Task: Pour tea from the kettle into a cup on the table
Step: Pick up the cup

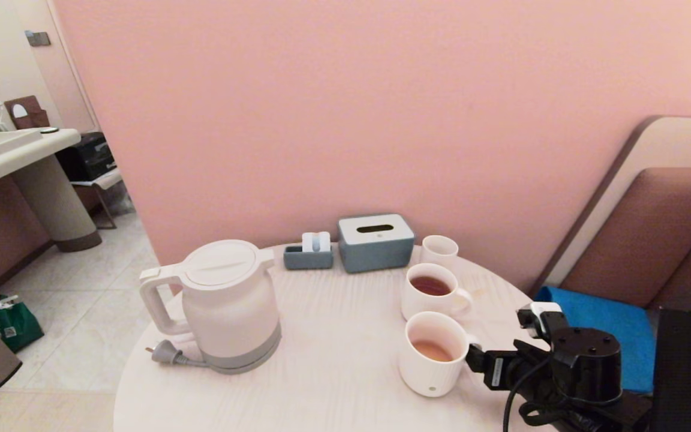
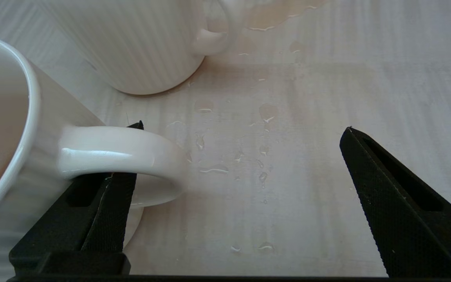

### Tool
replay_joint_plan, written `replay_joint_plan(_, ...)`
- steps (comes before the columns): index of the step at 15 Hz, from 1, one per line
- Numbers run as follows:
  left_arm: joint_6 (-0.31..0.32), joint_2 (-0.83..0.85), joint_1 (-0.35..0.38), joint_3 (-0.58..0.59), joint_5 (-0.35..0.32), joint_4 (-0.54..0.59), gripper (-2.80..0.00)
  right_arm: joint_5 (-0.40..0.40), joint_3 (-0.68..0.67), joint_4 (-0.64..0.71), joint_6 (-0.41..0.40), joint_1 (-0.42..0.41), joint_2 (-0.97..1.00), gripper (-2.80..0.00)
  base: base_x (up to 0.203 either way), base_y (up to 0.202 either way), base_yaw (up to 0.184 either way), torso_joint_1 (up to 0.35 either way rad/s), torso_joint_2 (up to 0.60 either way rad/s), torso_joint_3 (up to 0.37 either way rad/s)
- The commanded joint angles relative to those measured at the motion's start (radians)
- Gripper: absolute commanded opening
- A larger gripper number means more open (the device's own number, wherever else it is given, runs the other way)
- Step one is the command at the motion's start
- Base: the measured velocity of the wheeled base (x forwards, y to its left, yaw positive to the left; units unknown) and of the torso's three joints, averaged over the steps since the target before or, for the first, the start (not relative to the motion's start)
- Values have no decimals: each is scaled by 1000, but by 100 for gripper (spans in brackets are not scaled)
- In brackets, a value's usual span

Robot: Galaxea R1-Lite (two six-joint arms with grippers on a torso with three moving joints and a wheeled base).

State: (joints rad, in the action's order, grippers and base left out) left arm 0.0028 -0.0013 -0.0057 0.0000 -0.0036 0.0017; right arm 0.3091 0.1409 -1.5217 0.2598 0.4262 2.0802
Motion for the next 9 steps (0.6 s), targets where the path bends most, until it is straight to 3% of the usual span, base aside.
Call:
replay_joint_plan(1,0,1,0,0,-1,0,-280,1,4,-43,1,-1,4,0,0,0,0,0,0,0)
replay_joint_plan(9,0,1,0,0,1,0,-280,0,30,-43,-5,-12,15,0,0,0,0,0,0,0)
